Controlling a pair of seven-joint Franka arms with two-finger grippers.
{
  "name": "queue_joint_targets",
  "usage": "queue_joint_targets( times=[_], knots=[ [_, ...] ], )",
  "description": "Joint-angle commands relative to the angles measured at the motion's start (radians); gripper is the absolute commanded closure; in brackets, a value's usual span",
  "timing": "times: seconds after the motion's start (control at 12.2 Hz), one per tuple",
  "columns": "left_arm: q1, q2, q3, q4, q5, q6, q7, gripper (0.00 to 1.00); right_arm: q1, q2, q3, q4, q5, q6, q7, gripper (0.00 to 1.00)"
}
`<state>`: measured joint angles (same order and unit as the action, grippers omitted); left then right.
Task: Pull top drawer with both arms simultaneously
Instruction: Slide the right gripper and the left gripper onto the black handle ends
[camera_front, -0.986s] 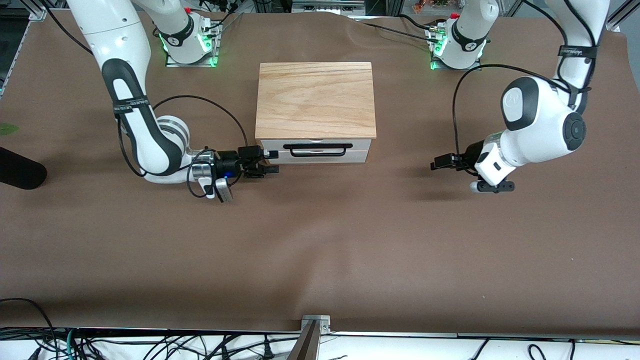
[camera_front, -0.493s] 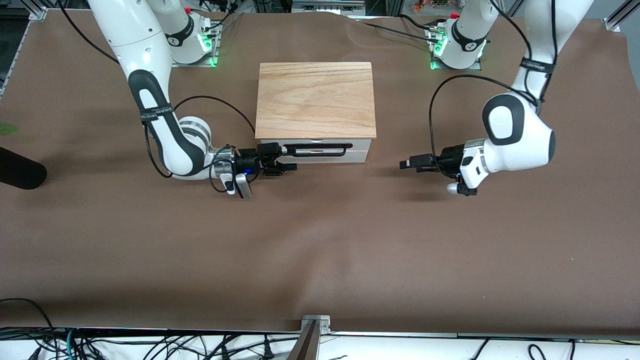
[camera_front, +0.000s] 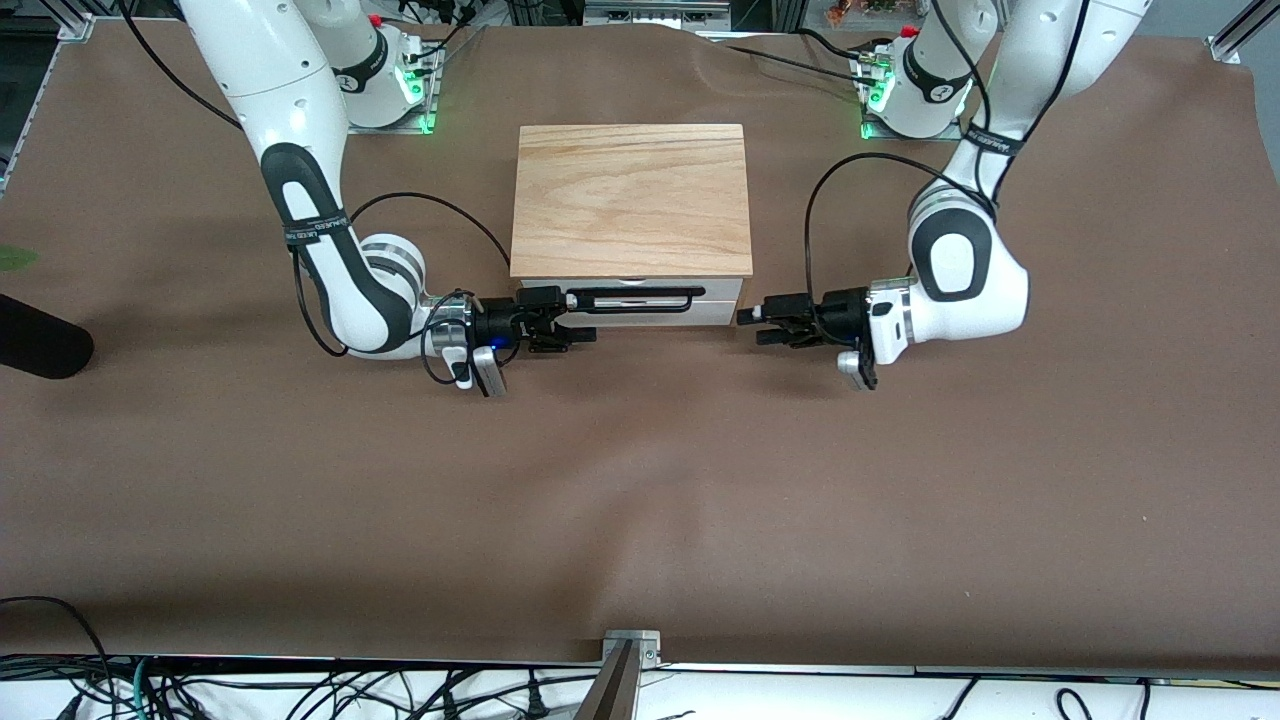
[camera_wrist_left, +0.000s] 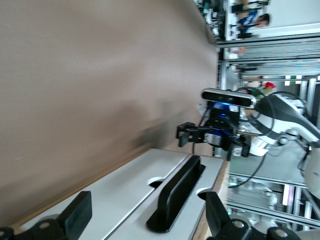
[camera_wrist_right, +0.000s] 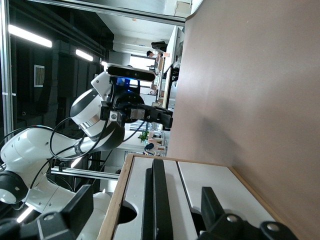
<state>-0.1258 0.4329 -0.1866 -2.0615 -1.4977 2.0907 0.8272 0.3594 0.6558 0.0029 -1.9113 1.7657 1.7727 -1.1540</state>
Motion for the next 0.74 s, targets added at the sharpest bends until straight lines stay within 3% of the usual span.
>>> queue_joint_targets(
  times=[0.0, 0.16, 0.49, 0.66],
  knots=[
    [-0.032, 0.068, -0.008, 0.012, -0.169, -0.053, 0.162, 0.00, 0.018, 0.019, -0.001, -0.008, 0.012, -0.007, -0.024, 0.05],
    [-0.063, 0.108, -0.011, 0.020, -0.272, -0.083, 0.228, 0.00, 0.018, 0.045, -0.001, -0.018, 0.012, -0.039, -0.032, 0.05],
    [-0.083, 0.122, -0.024, 0.037, -0.292, -0.106, 0.234, 0.01, 0.015, 0.056, -0.003, -0.040, 0.011, -0.070, -0.052, 0.05],
    [-0.087, 0.122, -0.036, 0.035, -0.294, -0.109, 0.247, 0.10, 0.015, 0.050, -0.003, -0.038, 0.011, -0.072, -0.038, 0.07]
  ],
)
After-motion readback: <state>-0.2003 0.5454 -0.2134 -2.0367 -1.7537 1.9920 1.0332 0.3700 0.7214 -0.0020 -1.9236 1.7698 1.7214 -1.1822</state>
